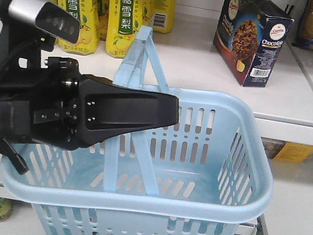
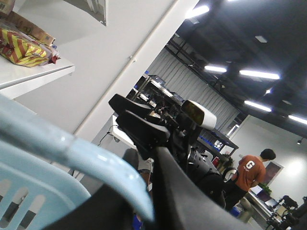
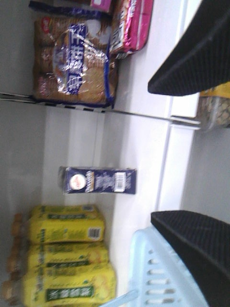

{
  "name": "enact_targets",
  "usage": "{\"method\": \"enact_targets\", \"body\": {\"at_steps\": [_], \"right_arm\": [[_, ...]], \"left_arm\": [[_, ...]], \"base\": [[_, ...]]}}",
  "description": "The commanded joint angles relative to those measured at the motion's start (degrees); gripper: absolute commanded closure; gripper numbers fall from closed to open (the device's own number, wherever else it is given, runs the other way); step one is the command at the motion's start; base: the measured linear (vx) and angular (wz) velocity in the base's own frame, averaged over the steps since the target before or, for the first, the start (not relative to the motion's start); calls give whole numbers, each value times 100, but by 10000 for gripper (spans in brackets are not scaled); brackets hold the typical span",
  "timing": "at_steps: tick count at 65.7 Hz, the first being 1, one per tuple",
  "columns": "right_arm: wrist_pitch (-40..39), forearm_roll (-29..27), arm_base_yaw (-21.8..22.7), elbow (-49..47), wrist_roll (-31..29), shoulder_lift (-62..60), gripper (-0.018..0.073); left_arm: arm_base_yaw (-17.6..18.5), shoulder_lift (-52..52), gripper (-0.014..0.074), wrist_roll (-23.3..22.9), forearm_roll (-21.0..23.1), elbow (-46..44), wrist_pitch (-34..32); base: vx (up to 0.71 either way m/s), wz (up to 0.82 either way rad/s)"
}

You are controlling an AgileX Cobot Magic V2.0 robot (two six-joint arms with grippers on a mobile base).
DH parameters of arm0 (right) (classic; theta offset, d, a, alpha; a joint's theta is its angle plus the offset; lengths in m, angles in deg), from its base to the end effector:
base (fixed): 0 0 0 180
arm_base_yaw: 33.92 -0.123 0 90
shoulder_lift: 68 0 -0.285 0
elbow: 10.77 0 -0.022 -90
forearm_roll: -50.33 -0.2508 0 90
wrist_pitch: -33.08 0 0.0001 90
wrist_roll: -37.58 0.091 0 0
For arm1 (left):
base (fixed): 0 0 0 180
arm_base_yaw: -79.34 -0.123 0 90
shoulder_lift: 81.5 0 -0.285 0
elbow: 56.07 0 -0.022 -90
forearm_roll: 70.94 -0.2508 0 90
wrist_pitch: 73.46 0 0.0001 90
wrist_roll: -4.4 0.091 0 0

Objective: Left arm holds basket, right arm returns cookies
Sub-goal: 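Withdraw the open right gripper from the shelf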

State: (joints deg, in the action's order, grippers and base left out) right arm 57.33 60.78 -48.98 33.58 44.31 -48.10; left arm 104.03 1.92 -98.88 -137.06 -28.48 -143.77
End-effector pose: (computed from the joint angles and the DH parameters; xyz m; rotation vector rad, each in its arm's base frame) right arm 0.0395 0.0036 0.3516 -0.1805 1.5289 0.1124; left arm 0.1949 -0.1758 0.3581 0.6186 1.4870 -1.8461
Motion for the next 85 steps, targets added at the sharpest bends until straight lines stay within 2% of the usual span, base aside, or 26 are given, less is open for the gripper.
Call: {"method": "enact_targets", "body": {"at_steps": [1,18,44,85], "right_arm": [[-434,251,25,52,7,-37,99],[-595,191,25,92,-4,-28,179],[-518,153,25,92,-4,-28,576],[-513,153,25,92,-31,-28,570]], "left_arm": [[-22,-172,594,166,564,-185,-196],[-22,-172,594,166,564,-185,-196],[-22,-172,594,166,564,-185,-196],[-22,-172,594,166,567,-185,-196]], "base": [[0,0],[0,0],[0,0],[0,0]]}}
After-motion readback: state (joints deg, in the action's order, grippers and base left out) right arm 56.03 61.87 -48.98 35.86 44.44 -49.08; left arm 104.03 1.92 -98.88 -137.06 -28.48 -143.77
